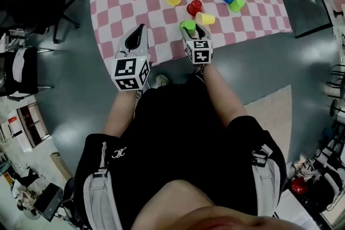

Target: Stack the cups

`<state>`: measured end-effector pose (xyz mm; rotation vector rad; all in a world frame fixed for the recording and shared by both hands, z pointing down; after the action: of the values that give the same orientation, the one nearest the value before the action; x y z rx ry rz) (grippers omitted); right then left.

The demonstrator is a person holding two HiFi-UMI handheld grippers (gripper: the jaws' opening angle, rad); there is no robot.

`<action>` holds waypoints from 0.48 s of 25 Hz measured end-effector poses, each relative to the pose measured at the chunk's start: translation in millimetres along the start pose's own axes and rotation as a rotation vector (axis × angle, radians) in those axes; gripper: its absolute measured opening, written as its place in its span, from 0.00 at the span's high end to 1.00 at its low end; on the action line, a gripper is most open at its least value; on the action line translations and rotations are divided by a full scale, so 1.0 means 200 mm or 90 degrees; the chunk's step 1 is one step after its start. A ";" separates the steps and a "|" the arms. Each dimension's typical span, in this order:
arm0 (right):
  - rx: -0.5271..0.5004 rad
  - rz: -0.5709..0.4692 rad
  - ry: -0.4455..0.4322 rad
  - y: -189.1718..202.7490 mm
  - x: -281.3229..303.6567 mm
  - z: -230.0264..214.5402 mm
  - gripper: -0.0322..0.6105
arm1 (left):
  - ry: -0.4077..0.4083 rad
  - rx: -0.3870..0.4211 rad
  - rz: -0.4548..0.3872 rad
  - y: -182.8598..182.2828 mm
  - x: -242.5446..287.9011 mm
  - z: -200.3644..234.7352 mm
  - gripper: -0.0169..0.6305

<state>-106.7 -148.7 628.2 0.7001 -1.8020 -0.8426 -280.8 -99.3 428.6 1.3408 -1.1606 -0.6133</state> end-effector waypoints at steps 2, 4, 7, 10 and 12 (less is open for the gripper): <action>0.004 0.006 0.004 0.04 0.03 -0.02 0.61 | -0.009 0.008 -0.013 -0.02 -0.01 0.00 0.95; 0.002 -0.002 0.006 0.06 0.05 -0.03 0.60 | -0.026 0.017 -0.033 -0.05 -0.03 0.01 0.95; 0.000 -0.024 0.003 0.06 0.06 -0.03 0.60 | -0.044 0.029 -0.050 -0.08 -0.05 0.03 0.95; 0.022 -0.026 -0.011 0.07 0.06 -0.03 0.60 | -0.052 0.023 -0.051 -0.07 -0.06 0.06 0.95; 0.028 -0.030 -0.019 0.07 0.04 -0.02 0.58 | -0.057 0.016 -0.054 -0.07 -0.07 0.08 0.95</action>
<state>-107.3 -147.9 644.0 0.7653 -1.8416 -0.8502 -295.9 -95.3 407.8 1.4023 -1.1912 -0.7284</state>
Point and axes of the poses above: the fingertips, and each gripper's own axes: x forward along the fingers, z to its left, y out of its underside, the point moved 1 cm from there along -x, backward along the fingers, and after that the axes turned 15 degrees about x, right-handed, at the moved point
